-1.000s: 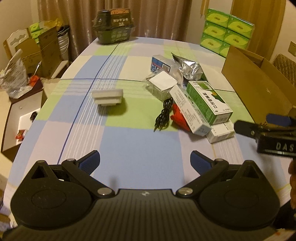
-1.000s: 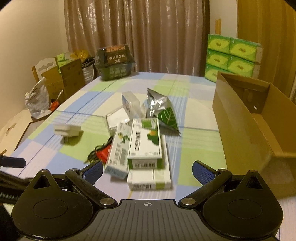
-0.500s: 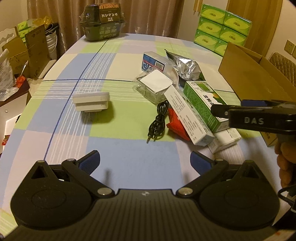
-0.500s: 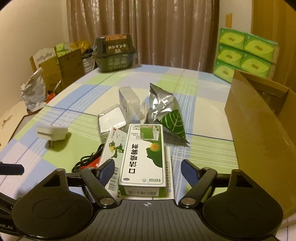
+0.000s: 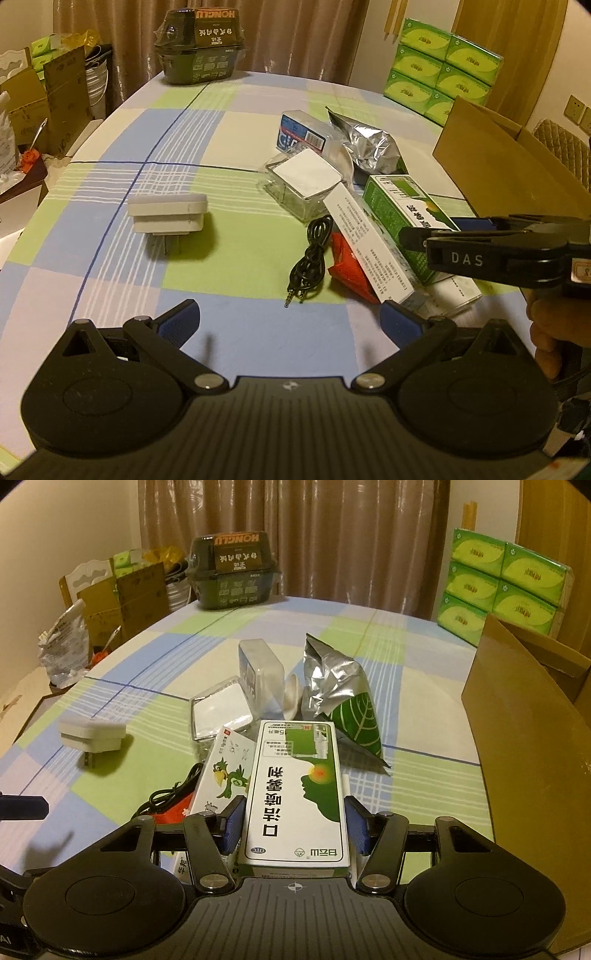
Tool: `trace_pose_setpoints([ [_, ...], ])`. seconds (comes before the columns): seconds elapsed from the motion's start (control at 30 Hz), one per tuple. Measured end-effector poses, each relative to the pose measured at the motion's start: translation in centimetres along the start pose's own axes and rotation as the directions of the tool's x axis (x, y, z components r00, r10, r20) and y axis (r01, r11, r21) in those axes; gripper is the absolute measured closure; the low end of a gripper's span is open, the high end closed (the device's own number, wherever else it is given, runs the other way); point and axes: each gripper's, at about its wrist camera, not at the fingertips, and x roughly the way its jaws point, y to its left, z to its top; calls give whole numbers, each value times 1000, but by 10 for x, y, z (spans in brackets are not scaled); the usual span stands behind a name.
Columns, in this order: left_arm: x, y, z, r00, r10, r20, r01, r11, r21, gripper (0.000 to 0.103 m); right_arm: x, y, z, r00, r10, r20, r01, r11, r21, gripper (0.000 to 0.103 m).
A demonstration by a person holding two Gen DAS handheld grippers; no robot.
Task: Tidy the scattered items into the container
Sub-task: 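Close the right gripper on the green-and-white medicine box, then grasp the white parrot-printed box with the left gripper while the right lifts the green box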
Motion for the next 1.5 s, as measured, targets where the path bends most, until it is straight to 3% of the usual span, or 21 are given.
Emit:
trace_pose_setpoints([
  [0.33,4,-12,9,999,-40,16,40,999,30,1,-25,-21,-7,999,-24,27,23,998,50,50],
  [0.6,21,-49,19,997,-78,23,73,984,162,2,-33,-37,-22,999,-45,9,44,997,63,50],
  [0.87,42,-74,17,999,-45,4,41,954,298,4,-33,-50,-26,999,-38,6,37,996,77,50],
  [1.0,49,-79,13,1000,10,6,-12,932,363,7,-33,-50,-25,999,-38,6,37,996,76,50],
  [1.17,41,-64,12,996,81,36,-89,936,341,8,-34,-47,-27,999,-37,5,37,997,61,50],
  [1.3,36,-63,13,989,138,45,-145,915,376,9,-31,-44,-28,999,-46,8,46,997,57,50],
  [1.43,37,-73,16,996,76,47,-89,908,410,8,-29,-46,-28,999,-45,0,45,997,66,50],
  [1.5,45,-84,13,996,76,42,-87,878,471,8,-30,-47,-28,999,-42,-2,42,997,65,50],
])
